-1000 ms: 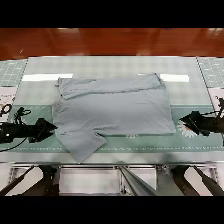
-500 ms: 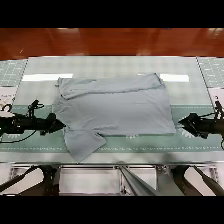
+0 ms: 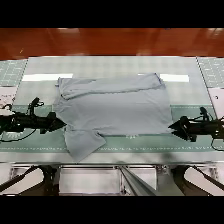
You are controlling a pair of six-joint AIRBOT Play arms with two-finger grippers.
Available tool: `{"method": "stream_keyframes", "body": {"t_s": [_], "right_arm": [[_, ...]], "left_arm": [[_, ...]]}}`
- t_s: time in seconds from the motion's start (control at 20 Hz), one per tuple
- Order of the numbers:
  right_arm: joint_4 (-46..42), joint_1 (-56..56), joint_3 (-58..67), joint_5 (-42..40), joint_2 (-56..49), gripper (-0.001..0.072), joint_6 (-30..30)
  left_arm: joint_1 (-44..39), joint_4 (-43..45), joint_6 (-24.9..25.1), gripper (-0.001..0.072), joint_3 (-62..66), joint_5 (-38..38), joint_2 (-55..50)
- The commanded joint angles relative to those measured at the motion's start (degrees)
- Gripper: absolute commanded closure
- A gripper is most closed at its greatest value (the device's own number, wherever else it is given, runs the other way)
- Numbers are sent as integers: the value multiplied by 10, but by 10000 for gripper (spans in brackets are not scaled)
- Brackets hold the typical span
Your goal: Fold the shirts.
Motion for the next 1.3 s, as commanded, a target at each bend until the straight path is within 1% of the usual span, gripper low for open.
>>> {"method": "stream_keyframes", "body": {"t_s": [0.0,0.05,0.1,0.15,0.25,0.35,0.45,0.55,0.7,0.8,0.85,1.0,1.1,1.15,1.25], "right_arm": [[75,65,20,-68,-42,399,-23],[97,77,33,-72,-43,528,-33],[117,88,52,-63,-43,685,-64],[133,94,79,-39,-43,688,-83],[141,98,151,9,-28,688,-90],[141,98,255,16,16,688,-72],[140,98,381,9,54,688,-55],[137,98,516,4,76,688,-48],[84,98,702,3,96,688,-11],[33,98,797,4,114,688,14],[12,98,824,3,127,689,24],[-44,98,849,6,184,688,30],[-71,98,849,29,224,688,37],[-80,98,849,45,243,688,37],[-123,98,849,83,278,688,47]], "left_arm": [[0,-10,1,688,0,5,0],[0,-22,6,688,3,5,0],[1,-33,14,687,12,4,1],[5,-53,14,688,29,-8,3],[11,-109,14,688,82,-34,21],[12,-171,14,689,162,-33,58],[9,-225,12,689,270,-17,97],[5,-233,11,689,393,6,130],[3,-232,12,689,563,43,166],[3,-207,12,689,646,67,190],[3,-186,12,689,678,76,203],[3,-152,11,689,717,80,253],[3,-98,-24,689,717,80,297],[3,-62,-32,689,717,80,321],[3,29,-59,688,717,80,368]]}}
